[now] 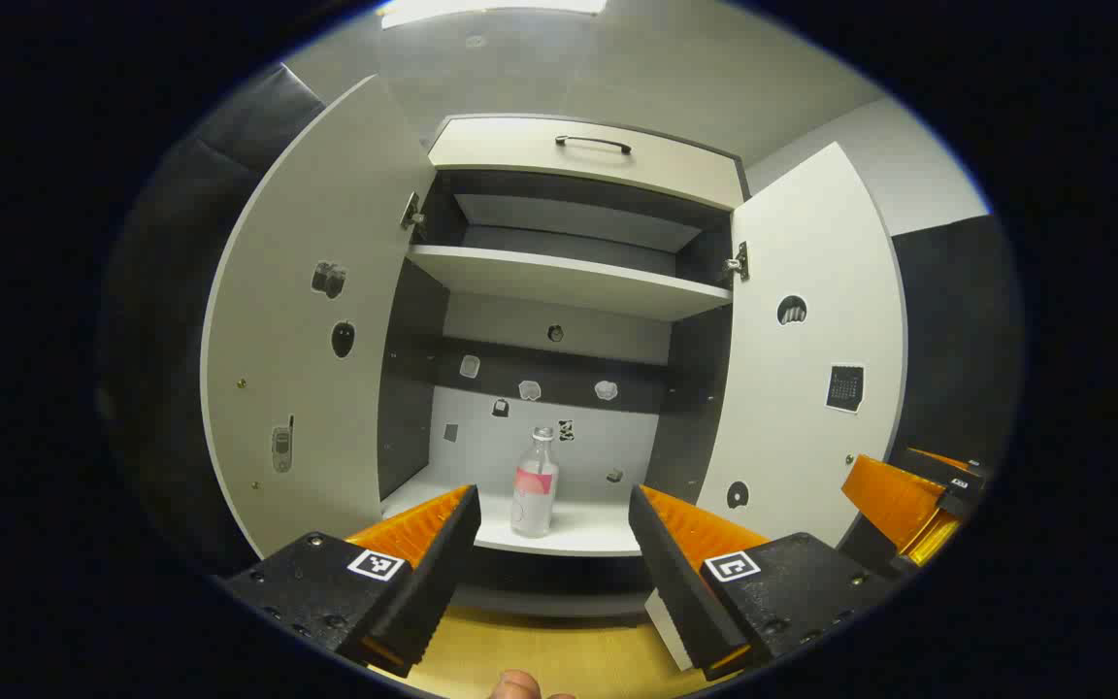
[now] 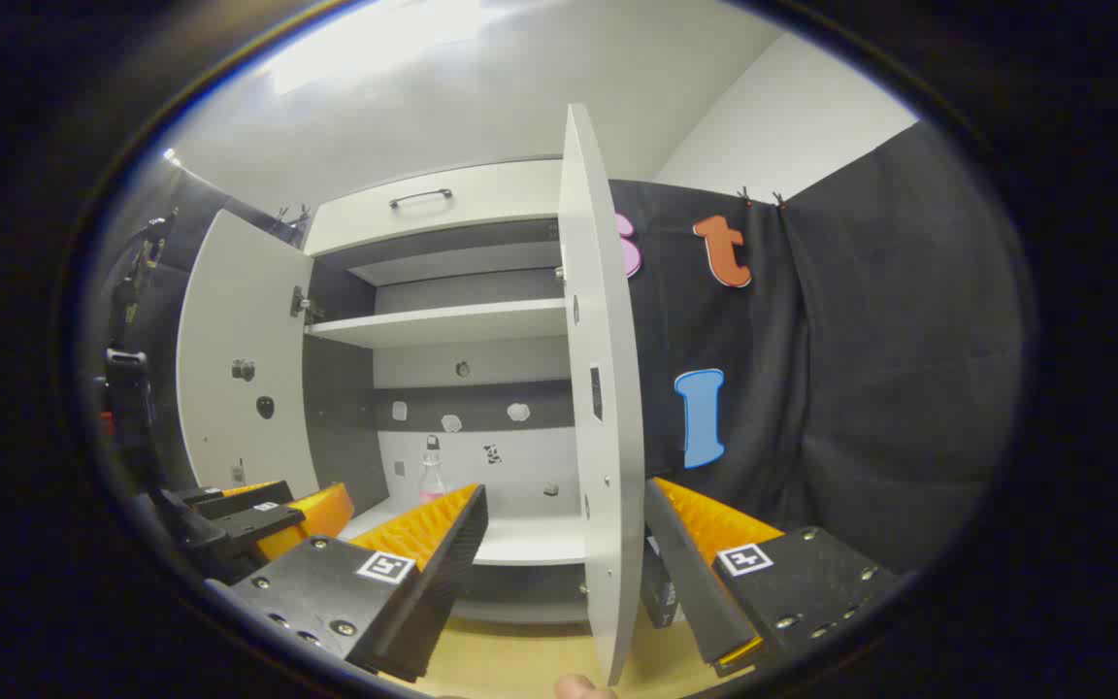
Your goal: Grasp the bottle in the cabinet with the left hand and place it on the coaster, then close the right door with the right hand and the left door with the left hand.
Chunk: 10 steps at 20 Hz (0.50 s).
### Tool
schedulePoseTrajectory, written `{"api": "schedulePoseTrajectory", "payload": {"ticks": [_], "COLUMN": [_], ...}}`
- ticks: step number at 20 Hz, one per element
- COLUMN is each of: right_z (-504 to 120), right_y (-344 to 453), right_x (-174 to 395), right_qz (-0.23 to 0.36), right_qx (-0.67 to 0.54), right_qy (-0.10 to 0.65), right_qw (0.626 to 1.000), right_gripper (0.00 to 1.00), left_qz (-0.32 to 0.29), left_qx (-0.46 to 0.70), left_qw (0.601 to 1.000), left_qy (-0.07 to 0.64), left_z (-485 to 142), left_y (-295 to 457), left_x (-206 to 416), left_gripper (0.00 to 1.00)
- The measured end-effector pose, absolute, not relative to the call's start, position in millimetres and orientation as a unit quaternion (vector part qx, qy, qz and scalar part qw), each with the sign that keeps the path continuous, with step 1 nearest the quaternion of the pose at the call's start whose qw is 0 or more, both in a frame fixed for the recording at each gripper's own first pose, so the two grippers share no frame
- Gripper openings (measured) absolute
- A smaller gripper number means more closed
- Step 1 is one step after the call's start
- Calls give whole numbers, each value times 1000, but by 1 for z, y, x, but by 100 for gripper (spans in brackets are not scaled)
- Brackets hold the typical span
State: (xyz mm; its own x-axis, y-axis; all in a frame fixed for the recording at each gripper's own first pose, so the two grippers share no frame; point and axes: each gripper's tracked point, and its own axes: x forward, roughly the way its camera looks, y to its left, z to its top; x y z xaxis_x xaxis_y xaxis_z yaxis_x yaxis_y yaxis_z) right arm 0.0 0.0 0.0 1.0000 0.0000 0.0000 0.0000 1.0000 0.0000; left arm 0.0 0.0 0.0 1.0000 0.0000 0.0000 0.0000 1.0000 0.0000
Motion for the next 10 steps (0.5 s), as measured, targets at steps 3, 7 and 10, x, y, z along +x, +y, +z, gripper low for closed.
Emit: {"api": "schedulePoseTrajectory", "payload": {"ticks": [3,7,10], "right_z": [-1,-3,-4], "right_y": [1,-2,-3], "right_x": [4,6,10], "right_qz": [4,6,5], "right_qx": [-2,-3,-4], "right_qy": [4,8,11], "right_qw": [1000,1000,1000], "right_gripper": [100,98,95], "left_qz": [2,5,6], "left_qx": [-3,-8,-10], "left_qw": [1000,1000,1000], "left_qy": [1,2,5], "left_z": [0,-3,-5], "left_y": [0,-1,-2], "left_x": [2,5,8], "left_gripper": [96,96,96]}}
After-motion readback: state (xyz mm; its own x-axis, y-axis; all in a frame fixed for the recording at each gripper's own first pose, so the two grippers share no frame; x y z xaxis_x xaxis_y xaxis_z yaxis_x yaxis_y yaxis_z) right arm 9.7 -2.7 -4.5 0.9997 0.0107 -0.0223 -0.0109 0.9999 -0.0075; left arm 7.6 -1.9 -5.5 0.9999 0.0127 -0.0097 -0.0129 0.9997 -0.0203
